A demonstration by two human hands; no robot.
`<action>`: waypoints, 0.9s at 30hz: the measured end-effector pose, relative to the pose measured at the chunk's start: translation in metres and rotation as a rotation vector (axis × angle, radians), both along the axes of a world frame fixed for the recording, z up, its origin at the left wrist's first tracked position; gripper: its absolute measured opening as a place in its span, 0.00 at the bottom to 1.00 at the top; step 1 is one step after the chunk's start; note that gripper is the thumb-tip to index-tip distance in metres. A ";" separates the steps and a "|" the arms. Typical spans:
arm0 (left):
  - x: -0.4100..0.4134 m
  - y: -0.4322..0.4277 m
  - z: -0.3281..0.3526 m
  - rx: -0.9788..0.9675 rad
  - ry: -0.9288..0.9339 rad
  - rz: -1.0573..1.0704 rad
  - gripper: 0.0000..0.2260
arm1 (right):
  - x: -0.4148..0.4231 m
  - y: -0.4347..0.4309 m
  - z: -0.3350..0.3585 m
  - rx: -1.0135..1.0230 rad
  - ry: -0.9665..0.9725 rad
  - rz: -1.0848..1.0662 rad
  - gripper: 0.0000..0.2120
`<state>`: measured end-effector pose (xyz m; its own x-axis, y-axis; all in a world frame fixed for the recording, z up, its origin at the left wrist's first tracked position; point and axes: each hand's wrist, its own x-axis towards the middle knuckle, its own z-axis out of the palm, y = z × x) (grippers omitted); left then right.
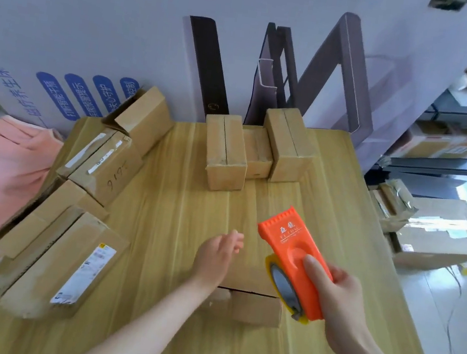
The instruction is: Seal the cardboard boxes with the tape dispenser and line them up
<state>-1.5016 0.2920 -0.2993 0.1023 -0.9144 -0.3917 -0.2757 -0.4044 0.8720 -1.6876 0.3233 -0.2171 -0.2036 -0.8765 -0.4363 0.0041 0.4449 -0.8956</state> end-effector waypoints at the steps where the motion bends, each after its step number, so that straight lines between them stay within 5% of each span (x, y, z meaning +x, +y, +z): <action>1: 0.002 -0.010 0.017 0.103 0.143 0.114 0.24 | -0.005 0.001 0.002 -0.010 0.008 0.035 0.11; 4: 0.011 -0.026 0.065 0.216 0.290 0.018 0.23 | -0.014 0.003 0.011 -0.051 0.064 0.122 0.08; 10: 0.011 -0.021 0.113 0.122 0.393 -0.062 0.13 | -0.022 0.003 0.026 -0.098 0.157 0.230 0.10; 20: 0.019 -0.017 0.124 0.148 0.317 -0.028 0.08 | -0.015 -0.002 0.043 -0.186 0.224 0.362 0.03; 23: 0.022 -0.019 0.120 0.126 0.248 0.046 0.03 | -0.009 -0.002 0.044 -0.225 0.292 0.398 0.10; 27: 0.024 -0.022 0.112 0.100 0.126 0.159 0.08 | 0.002 -0.002 0.042 -0.235 0.435 0.460 0.15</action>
<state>-1.4780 0.2695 -0.1868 0.1864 -0.8466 -0.4985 -0.0928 -0.5203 0.8489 -1.6851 0.3211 -0.1747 0.0990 -0.9775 -0.1862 -0.5221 0.1083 -0.8460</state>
